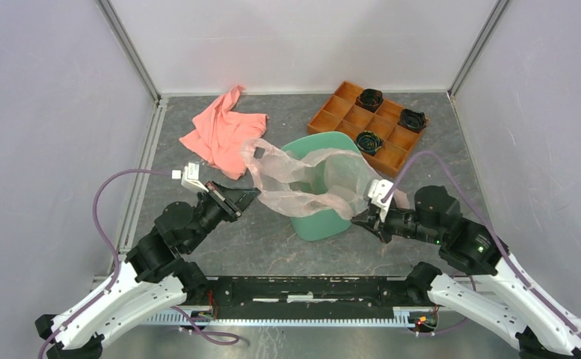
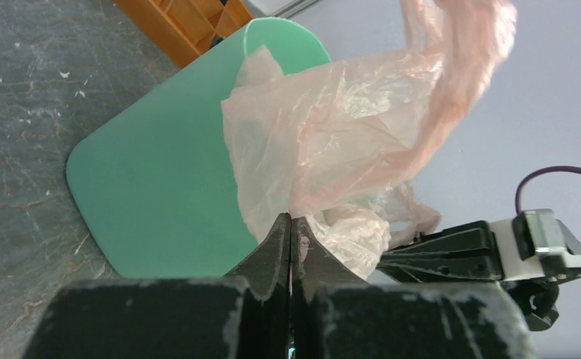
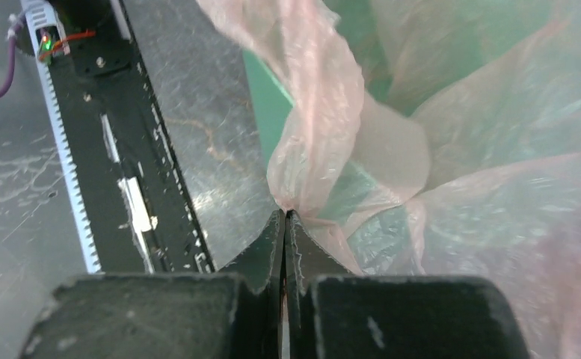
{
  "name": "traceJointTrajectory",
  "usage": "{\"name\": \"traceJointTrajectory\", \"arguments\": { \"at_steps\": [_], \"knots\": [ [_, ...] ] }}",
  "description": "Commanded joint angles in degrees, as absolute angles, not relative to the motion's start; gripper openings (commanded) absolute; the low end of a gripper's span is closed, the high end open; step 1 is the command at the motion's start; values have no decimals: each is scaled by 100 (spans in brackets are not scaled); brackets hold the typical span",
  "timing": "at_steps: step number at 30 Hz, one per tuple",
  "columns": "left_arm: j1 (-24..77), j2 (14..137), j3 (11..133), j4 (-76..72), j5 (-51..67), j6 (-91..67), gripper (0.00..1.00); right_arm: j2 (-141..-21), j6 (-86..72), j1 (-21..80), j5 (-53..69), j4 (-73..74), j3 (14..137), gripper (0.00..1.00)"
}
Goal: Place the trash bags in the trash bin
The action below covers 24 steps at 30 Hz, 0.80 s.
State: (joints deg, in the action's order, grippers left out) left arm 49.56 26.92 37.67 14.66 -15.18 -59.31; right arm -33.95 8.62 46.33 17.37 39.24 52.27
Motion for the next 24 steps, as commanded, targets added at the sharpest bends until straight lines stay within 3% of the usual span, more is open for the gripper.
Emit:
{"name": "traceJointTrajectory", "arguments": {
  "at_steps": [1, 17, 24],
  "knots": [
    [4931, 2508, 3493, 1653, -1642, -6377, 2, -3457, 432, 4628, 2023, 3911, 4914, 1],
    [4931, 2387, 3232, 2085, -2110, -6392, 2, -2855, -183, 4628, 100, 3627, 4252, 0],
    [4931, 2261, 3144, 2121, -1954, -6537, 2, -2681, -358, 4632, 341, 3730, 4010, 0]
  ]
}}
